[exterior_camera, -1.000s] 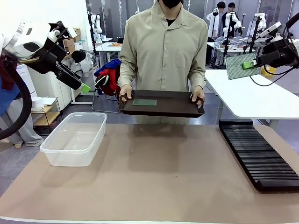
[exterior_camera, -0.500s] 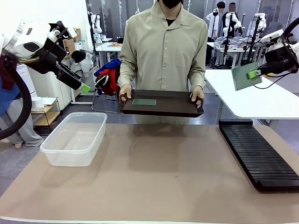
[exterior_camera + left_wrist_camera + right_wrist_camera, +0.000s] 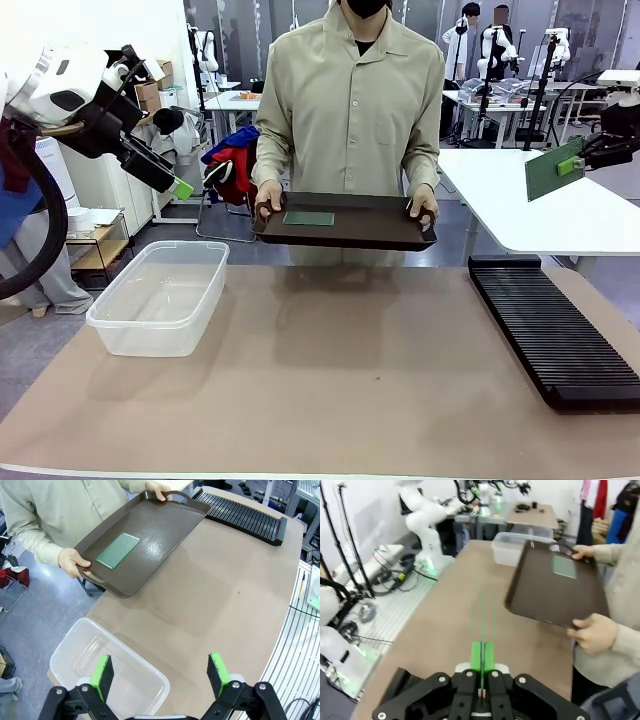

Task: Sort PCBs into racks and boxes based on the side picked up.
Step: If the short side of the Blank PCB is picked up, insert it into the PCB Rack ; if the long side is picked up, place it in the Organizing box.

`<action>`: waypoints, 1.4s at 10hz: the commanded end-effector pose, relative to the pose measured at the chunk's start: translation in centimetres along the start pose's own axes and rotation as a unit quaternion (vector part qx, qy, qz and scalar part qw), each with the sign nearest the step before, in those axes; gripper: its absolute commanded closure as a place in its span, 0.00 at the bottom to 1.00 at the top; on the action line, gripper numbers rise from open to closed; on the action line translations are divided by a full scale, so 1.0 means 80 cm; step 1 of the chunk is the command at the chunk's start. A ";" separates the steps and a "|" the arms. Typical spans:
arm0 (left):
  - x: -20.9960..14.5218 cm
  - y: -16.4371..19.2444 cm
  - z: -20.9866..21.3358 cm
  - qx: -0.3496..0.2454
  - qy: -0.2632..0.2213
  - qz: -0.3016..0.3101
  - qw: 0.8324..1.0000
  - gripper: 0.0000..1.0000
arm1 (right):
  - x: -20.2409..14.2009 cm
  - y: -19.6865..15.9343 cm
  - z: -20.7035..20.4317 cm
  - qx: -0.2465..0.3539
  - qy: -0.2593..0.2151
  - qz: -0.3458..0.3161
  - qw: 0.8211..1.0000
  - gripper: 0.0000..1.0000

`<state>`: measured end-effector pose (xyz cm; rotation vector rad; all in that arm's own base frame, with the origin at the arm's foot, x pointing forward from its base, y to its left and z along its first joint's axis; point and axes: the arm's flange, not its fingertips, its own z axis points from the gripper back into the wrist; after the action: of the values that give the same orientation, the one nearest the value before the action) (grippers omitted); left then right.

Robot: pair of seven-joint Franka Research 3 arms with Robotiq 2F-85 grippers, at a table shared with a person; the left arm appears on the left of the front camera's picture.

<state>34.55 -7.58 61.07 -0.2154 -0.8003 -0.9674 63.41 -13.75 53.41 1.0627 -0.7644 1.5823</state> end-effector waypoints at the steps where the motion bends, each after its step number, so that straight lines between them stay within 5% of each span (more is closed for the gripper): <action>1: -0.002 0.003 0.000 -0.004 0.001 0.002 1.000 0.00 | -0.014 -0.013 0.011 -0.056 0.017 0.017 0.998 0.98; 14: -0.002 0.003 0.000 -0.004 0.001 0.002 1.000 0.00 | -0.027 -0.016 0.022 -0.066 0.020 0.003 0.998 0.98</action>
<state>34.55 -7.58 61.08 -0.2154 -0.8003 -0.9674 65.37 -15.94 51.78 0.9363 -0.8391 1.5232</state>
